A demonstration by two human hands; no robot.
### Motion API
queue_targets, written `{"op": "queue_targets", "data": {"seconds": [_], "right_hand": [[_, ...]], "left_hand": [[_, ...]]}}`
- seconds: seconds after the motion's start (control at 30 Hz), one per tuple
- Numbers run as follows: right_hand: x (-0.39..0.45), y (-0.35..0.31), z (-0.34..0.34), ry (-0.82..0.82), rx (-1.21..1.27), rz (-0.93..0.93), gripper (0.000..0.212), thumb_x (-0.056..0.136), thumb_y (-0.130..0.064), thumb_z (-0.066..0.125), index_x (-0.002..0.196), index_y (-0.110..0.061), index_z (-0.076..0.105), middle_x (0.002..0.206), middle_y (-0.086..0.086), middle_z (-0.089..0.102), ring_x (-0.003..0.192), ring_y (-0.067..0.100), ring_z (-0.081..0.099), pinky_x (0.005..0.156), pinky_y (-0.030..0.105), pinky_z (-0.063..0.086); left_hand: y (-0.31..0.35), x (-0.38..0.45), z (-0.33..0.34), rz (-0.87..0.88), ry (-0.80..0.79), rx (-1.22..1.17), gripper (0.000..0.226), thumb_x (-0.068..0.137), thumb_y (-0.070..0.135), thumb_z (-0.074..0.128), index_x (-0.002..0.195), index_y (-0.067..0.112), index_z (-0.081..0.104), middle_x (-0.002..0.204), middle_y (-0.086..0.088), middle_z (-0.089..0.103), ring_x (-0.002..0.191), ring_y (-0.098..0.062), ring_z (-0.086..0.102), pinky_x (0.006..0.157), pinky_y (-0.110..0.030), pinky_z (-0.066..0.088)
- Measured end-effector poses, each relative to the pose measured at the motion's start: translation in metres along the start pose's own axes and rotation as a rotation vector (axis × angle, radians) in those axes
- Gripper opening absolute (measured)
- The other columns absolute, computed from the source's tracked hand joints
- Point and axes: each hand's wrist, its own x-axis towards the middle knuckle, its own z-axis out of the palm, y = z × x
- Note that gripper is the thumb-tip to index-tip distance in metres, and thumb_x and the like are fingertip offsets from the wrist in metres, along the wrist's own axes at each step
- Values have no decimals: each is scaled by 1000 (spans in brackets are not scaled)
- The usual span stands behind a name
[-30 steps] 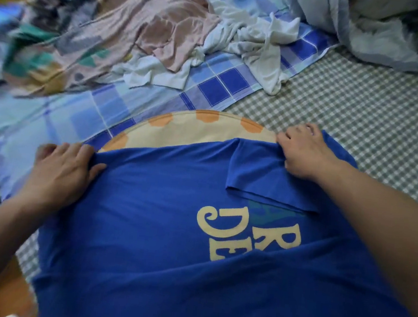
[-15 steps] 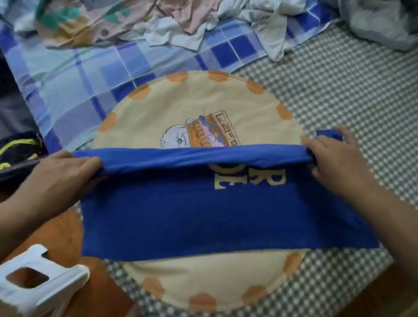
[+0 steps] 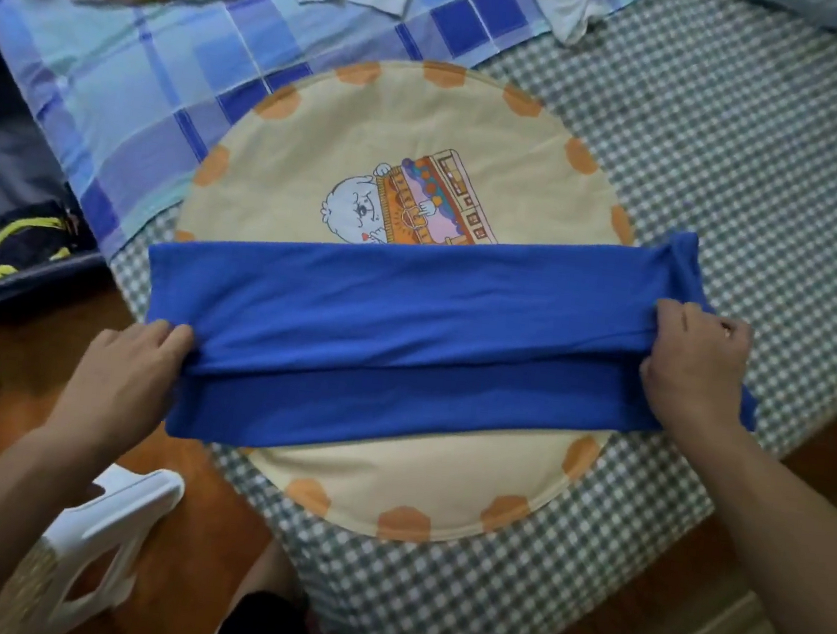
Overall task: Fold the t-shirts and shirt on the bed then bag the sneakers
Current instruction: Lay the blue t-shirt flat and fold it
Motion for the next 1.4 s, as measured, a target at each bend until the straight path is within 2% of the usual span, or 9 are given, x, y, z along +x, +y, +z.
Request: {"op": "queue_targets", "data": {"seconds": [0.13,0.27,0.47,0.6,0.77,0.9,1.03,1.17,1.4], "right_hand": [[-15,2,-2,-358,1,173,19,91,-12,59,109,-12,53,108,13,56,101,34,57,100,51,38],[9,9,-3,-160,368,439,28,92,-11,55,119,-5,58,125,16,53,116,34,50,100,43,40],[89,25,25,-148,606,554,61,93,-39,64,142,-8,46,141,15,52,130,34,49,110,43,39],[126,37,43,-185,668,581,58,100,-35,57,151,-17,37,149,9,50,134,30,49,108,37,38],[142,70,54,79,1046,960,32,101,-12,44,121,-14,69,119,0,67,99,16,62,82,25,45],[135,86,55,-18,942,908,33,94,-7,47,109,-20,74,116,1,70,100,20,65,92,34,55],[130,97,46,-13,944,784,21,99,-20,51,113,-21,68,108,-2,68,74,7,60,64,19,50],[117,90,51,-169,893,680,50,91,-53,63,128,-21,54,117,-2,63,99,17,62,82,32,49],[131,79,57,-128,904,622,73,93,-46,64,155,-27,30,144,5,53,124,24,56,94,32,46]], "left_hand": [[31,-8,-8,-176,-53,69,32,59,3,82,76,10,56,70,-16,53,65,-37,59,59,-41,35],[125,43,-41,77,147,-170,13,76,19,64,79,11,54,72,-12,54,65,-38,59,52,-42,43],[235,120,-30,421,284,-233,54,99,42,42,147,20,52,152,-17,46,143,-43,37,116,-55,32],[251,134,-3,479,189,-143,64,100,56,29,159,30,29,166,-13,25,155,-38,16,123,-56,19],[254,134,-2,474,141,-96,66,99,61,27,159,33,28,167,-12,22,155,-36,13,122,-61,18],[253,135,-5,489,93,-81,71,95,64,32,159,34,28,167,-12,21,155,-37,12,121,-63,18],[258,133,-13,483,145,-138,68,92,59,40,152,29,45,161,-18,33,150,-46,24,118,-66,19],[276,129,-20,554,355,-165,43,89,32,56,126,13,67,142,-22,53,132,-46,48,112,-62,33],[296,136,-27,555,357,-228,22,86,23,49,93,10,65,112,-13,60,103,-39,56,88,-50,42]]}}
